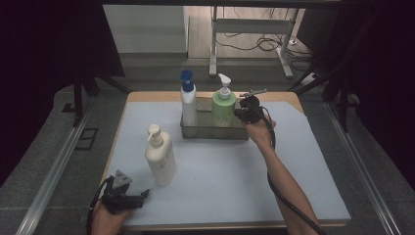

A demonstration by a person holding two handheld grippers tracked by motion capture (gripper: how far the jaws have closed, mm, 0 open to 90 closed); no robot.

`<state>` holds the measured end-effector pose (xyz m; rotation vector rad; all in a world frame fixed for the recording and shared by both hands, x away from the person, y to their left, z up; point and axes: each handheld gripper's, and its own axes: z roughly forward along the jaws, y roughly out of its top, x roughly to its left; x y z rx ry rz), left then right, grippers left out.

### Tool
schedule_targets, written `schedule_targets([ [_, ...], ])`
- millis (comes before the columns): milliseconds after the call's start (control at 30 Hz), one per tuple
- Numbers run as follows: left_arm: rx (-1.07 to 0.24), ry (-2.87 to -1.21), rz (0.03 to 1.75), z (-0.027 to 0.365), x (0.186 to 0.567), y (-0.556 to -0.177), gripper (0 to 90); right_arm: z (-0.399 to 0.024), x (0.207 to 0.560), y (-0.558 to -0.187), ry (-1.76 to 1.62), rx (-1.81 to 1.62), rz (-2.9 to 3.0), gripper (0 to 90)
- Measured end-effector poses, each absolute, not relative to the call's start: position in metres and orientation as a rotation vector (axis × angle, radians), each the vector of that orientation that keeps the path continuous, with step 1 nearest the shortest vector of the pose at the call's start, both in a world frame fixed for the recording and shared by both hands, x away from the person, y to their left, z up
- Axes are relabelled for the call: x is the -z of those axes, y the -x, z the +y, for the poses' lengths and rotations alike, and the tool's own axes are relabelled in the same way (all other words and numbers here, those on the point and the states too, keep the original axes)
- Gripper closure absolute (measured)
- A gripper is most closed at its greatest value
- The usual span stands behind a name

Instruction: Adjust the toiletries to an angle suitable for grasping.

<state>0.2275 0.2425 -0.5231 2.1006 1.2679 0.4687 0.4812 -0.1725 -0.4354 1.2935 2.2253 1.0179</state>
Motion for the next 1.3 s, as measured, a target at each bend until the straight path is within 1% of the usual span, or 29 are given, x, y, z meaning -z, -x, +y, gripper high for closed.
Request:
schedule_targets([
  [500,-0.469,-2.101,1.268,0.242,0.523,-0.227,12.2,-0.166,0.444,-0.482,-1.294,-1.007,2.240,89.5],
  [1300,-0.468,-2.100,1.268,0.242,0.523,-0.228,12.3,-0.139,0.449,-0.482,-1.275,-1.019,2.274,89.4],
])
